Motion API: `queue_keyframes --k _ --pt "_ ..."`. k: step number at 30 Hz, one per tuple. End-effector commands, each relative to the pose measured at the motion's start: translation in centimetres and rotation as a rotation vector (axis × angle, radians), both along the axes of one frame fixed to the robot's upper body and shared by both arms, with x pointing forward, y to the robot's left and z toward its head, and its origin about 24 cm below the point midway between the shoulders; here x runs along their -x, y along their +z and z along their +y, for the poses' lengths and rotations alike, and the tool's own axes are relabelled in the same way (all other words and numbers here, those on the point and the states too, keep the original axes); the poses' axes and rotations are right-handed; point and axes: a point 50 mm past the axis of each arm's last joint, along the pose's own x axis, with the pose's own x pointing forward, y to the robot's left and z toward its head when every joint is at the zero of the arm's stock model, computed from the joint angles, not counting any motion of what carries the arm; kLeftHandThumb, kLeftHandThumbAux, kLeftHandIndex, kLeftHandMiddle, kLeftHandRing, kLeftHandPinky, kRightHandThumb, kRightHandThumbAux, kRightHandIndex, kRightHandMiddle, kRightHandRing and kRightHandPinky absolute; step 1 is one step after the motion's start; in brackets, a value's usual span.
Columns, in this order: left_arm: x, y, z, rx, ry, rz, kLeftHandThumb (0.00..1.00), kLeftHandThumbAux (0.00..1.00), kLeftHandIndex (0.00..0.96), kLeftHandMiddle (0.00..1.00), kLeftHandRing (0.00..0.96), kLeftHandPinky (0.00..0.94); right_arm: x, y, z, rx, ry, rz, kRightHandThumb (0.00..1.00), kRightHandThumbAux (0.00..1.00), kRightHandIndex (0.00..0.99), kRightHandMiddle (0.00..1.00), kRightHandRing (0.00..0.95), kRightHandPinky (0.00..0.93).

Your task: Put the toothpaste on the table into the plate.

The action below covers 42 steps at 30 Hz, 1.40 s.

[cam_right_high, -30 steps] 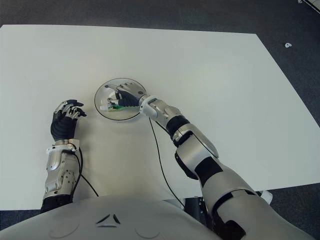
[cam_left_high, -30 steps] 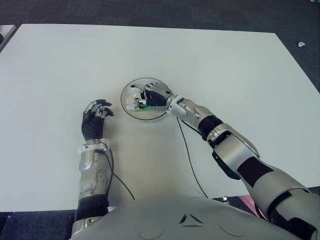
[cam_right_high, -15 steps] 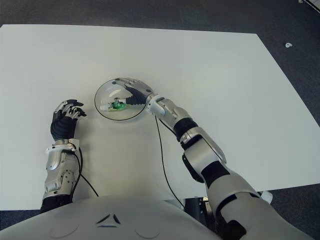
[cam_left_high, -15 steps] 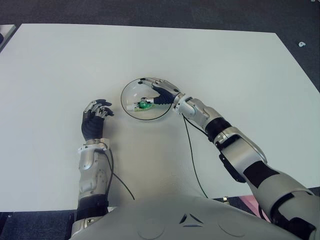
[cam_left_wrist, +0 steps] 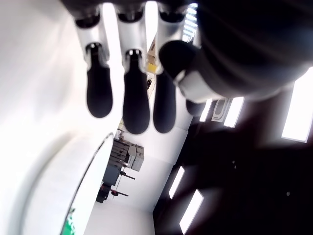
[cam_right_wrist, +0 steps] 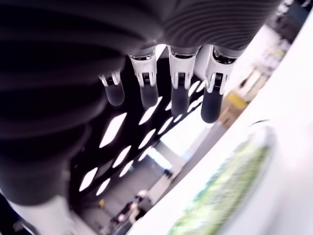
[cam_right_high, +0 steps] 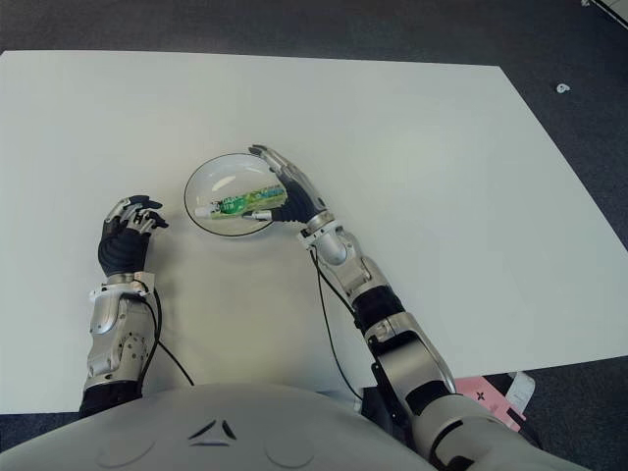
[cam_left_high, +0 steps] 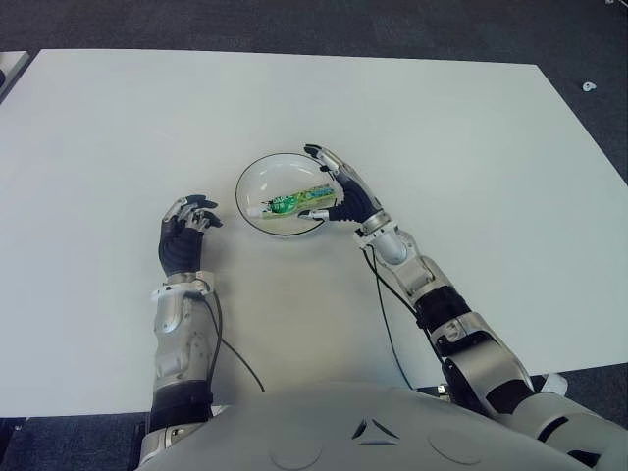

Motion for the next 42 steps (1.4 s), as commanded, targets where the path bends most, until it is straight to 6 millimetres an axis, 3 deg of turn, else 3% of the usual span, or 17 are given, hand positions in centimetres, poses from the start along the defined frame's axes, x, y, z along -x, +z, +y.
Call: queue_keyframes --k 1,11,18,22,33,34,35,38,42 --pt "1.0 -2.2 -0.4 0.050 -0.005 0.124 0.838 0.677 0.412 0.489 0.591 0.554 0.5 0.2 -0.5 -0.116 -0.028 -0.001 0.001 0.992 0.205 0.227 0.210 0.237" --pt "0.7 -2.3 -0.3 0.063 -0.011 0.133 0.838 0.677 0.412 0.490 0.591 0.556 2.1 -0.4 -2.2 -0.272 -0.109 -0.027 0.001 0.998 0.323 0.333 0.306 0.300" --pt "0.5 -2.3 -0.2 0.063 -0.011 0.141 0.838 0.677 0.411 0.490 0.592 0.559 2.7 -1.2 -3.0 -0.399 -0.196 0.055 0.000 0.972 0.339 0.360 0.325 0.278" --pt "0.4 -2.3 -0.2 0.060 -0.019 0.138 0.838 0.677 0.411 0.491 0.594 0.560 2.9 -1.6 -3.4 -0.484 -0.263 0.084 0.000 0.931 0.358 0.372 0.335 0.318" --pt "0.2 -2.4 -0.2 0.052 -0.019 0.153 0.838 0.678 0.408 0.492 0.598 0.561 3.6 -2.5 -4.1 -0.628 -0.343 0.142 0.034 0.954 0.432 0.420 0.386 0.386" --pt "0.2 -2.4 -0.2 0.051 -0.020 0.154 0.838 0.678 0.408 0.492 0.598 0.561 3.7 -2.7 -4.2 -0.631 -0.351 0.149 0.052 0.951 0.443 0.426 0.390 0.385" --pt "0.2 -2.4 -0.2 0.051 -0.021 0.154 0.838 0.678 0.408 0.492 0.598 0.561 3.9 -2.8 -4.3 -0.633 -0.356 0.154 0.279 0.873 0.436 0.430 0.392 0.383" --pt "0.1 -2.3 -0.2 0.052 -0.026 0.154 0.838 0.677 0.409 0.492 0.599 0.560 4.0 -3.1 -4.6 -0.641 -0.374 0.175 0.553 0.780 0.428 0.436 0.396 0.378" --pt "0.1 -2.4 -0.2 0.058 -0.028 0.154 0.838 0.677 0.413 0.489 0.598 0.558 4.1 -4.1 -5.5 -0.643 -0.406 0.224 0.659 0.744 0.425 0.443 0.401 0.379"
